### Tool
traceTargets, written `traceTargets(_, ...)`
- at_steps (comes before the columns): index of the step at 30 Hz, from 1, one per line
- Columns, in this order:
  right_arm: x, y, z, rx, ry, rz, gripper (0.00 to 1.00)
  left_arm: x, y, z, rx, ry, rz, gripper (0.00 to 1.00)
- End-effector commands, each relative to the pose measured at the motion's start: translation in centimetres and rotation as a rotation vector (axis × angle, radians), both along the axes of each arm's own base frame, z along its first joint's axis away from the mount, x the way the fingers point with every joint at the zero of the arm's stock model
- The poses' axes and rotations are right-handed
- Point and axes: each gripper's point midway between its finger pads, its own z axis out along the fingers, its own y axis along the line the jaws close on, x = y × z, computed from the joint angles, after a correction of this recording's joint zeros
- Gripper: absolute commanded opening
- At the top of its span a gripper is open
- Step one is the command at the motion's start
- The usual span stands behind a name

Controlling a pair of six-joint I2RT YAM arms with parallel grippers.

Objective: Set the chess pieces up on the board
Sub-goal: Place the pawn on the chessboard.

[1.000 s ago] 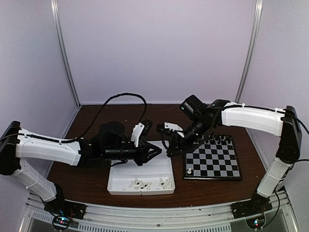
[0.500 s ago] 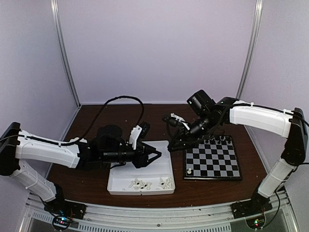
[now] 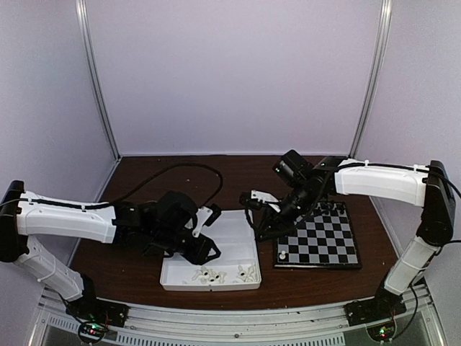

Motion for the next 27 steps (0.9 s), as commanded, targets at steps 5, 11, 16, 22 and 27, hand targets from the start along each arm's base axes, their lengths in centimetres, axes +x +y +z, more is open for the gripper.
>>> traceTargets(5,-0.9,0.9,-1.3,-0.029,-0.039,0.039,0.15,-0.9,0.3,-4.2,0.062,0.121,0.186,0.38)
traceTargets(11,-2.7,2.4,-3.4,-0.112,-0.08,0.101,0.15,0.3,1.0,-2.2,-0.04,0.018,0.229,0.39)
traceTargets(16,-3.4,3.2,-6.9,-0.301,-0.156,0.169,0.14,1.8,5.0,0.4,-0.066,-0.11,0.355,0.4)
traceTargets(22,-2.8,3.2,-7.4,-0.378,-0.204,0.178,0.13,2.0,7.3,1.8,-0.099,-0.175,0.402,0.41)
traceTargets(27,-2.6,0.1,-5.3,-0.459,-0.292,0.199,0.13,2.1,6.8,1.9,-0.075,-0.197,0.366,0.41)
